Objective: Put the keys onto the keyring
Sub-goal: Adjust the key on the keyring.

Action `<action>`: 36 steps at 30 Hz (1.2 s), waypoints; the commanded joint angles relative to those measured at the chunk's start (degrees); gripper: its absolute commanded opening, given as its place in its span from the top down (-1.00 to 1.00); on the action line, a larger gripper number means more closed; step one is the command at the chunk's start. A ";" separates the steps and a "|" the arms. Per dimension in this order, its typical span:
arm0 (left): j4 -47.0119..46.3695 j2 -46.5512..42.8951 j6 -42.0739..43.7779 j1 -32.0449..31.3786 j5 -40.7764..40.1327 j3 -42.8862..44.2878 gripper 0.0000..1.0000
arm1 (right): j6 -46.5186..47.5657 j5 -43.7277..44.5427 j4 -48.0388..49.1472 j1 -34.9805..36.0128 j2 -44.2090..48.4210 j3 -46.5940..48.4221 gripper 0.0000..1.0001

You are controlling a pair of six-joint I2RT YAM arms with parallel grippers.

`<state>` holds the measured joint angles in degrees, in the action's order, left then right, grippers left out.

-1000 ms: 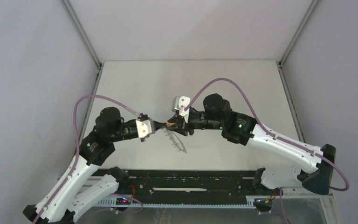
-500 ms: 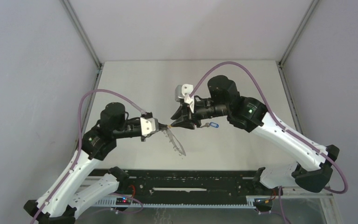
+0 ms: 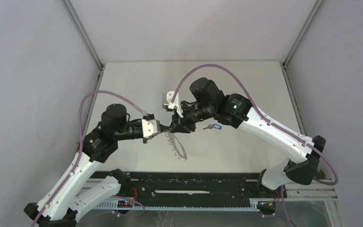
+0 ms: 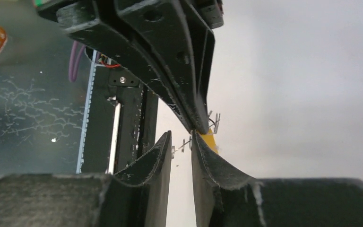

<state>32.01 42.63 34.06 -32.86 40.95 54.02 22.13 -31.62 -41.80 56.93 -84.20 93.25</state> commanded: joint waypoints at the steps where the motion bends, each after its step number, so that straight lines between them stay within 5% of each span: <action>1: -2.61 -0.79 1.04 0.17 1.72 2.64 0.99 | 1.12 3.74 -2.71 0.72 -1.53 4.32 0.41; 13: -2.57 -1.41 1.88 0.17 2.44 2.47 0.99 | 1.86 5.43 -4.75 0.95 -4.01 6.62 0.52; 20: -2.47 -1.57 2.56 0.08 2.99 1.87 0.99 | 2.17 5.06 -2.77 1.29 -4.12 6.44 1.00; 23: -2.71 -1.43 2.32 0.08 2.88 1.86 0.99 | 1.83 5.46 -2.11 1.34 -3.94 5.50 1.00; 28: -2.23 -2.77 2.24 0.09 -0.08 1.49 0.39 | 0.13 5.81 3.54 0.26 0.94 -1.22 1.00; 36: -0.35 -5.81 5.93 0.13 0.15 -0.72 0.30 | -0.46 0.97 2.30 -0.94 3.39 -4.10 1.00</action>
<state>32.10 37.87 37.63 -32.82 40.40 54.00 22.63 -27.55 -41.76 56.23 -83.64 88.42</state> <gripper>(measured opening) 0.341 0.007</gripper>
